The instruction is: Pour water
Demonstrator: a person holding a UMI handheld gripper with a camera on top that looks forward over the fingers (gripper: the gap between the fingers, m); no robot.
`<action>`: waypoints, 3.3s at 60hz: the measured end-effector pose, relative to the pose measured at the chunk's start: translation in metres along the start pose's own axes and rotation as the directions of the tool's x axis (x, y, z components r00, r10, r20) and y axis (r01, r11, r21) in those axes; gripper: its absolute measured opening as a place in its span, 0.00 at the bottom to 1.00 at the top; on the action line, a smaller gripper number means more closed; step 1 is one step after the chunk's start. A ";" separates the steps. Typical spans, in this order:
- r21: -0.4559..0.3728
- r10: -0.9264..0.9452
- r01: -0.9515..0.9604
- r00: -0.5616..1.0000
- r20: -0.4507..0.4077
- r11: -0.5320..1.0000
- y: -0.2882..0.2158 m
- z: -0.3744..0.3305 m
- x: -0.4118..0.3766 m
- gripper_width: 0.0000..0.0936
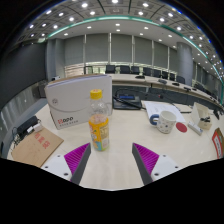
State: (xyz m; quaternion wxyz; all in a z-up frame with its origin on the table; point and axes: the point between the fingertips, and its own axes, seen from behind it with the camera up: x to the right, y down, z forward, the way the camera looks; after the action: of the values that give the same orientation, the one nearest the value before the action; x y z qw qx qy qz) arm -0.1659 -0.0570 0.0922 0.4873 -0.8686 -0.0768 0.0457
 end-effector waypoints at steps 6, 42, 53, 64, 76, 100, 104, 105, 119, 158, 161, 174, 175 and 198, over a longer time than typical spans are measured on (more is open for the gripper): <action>0.062 -0.015 0.014 1.000 0.016 0.998 -0.020 0.044 -0.028 0.92; 0.201 0.068 -0.070 0.998 0.017 0.977 -0.074 0.120 -0.034 0.43; 0.201 0.367 -0.414 0.901 0.231 0.888 -0.140 0.100 -0.012 0.43; 0.076 0.707 -0.809 0.550 0.445 0.582 -0.201 0.098 0.047 0.43; -0.210 0.857 -0.977 -0.076 0.510 0.038 -0.213 0.118 0.115 0.43; -0.427 0.747 -0.826 -0.536 0.394 -0.367 -0.187 0.156 0.159 0.43; -0.429 0.770 -0.836 -0.512 0.381 -0.343 -0.187 0.156 0.154 0.43; -0.427 0.781 -0.843 -0.496 0.380 -0.327 -0.187 0.155 0.153 0.43; -0.221 0.875 -0.953 0.078 0.478 0.206 -0.212 0.130 0.160 0.43; 0.289 0.094 -0.067 0.992 -0.080 0.955 -0.164 0.142 0.409 0.43; 0.264 0.087 -0.062 0.993 -0.085 0.963 -0.137 0.166 0.415 0.43; 0.230 0.053 -0.029 0.994 -0.095 0.973 -0.091 0.180 0.416 0.43; 0.225 0.050 -0.027 0.994 -0.097 0.974 -0.089 0.180 0.414 0.43; 0.139 0.075 -0.057 0.989 -0.127 0.989 -0.085 0.152 0.411 0.92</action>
State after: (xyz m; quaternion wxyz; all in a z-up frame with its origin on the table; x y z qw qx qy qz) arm 0.2080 0.1876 0.0841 0.5473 -0.8368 -0.0124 0.0094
